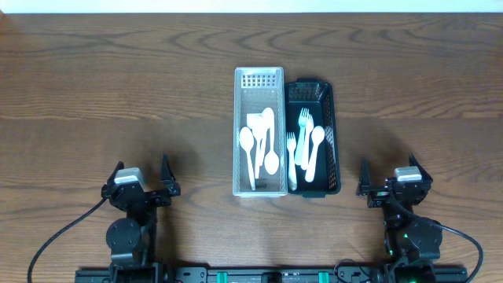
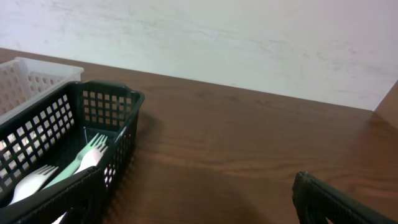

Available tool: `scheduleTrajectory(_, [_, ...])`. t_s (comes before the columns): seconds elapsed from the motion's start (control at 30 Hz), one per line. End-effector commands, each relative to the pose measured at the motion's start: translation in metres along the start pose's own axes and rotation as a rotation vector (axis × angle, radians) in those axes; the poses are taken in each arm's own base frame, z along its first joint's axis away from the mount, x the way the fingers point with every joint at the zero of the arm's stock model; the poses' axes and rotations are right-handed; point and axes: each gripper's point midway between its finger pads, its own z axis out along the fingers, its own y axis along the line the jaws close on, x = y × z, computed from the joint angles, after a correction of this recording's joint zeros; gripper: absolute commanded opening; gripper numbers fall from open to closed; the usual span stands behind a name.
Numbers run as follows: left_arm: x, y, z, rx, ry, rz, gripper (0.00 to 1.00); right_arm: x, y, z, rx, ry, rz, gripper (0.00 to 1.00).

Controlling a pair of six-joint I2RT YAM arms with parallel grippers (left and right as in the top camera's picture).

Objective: Pack container

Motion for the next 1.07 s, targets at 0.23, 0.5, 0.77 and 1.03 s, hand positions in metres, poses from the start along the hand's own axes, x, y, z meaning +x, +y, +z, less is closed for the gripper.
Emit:
scheduleTrajectory(0.23, [0.0245, 0.0042, 0.0023, -0.017, 0.086, -0.013, 0.98, 0.0003, -0.0009, -0.0003, 0.002, -0.001, 0.015, 0.99])
scheduleTrajectory(0.5, [0.0246, 0.0042, 0.0023, -0.017, 0.087, -0.013, 0.98, 0.0003, -0.0009, -0.0003, 0.002, -0.001, 0.015, 0.99])
scheduleTrajectory(0.77, [0.0246, 0.0042, 0.0023, -0.017, 0.087, -0.013, 0.98, 0.0003, -0.0009, -0.0003, 0.002, -0.001, 0.015, 0.99])
scheduleTrajectory(1.03, [0.0246, 0.0042, 0.0023, -0.017, 0.087, -0.013, 0.98, 0.0003, -0.0009, -0.0003, 0.002, -0.001, 0.015, 0.99])
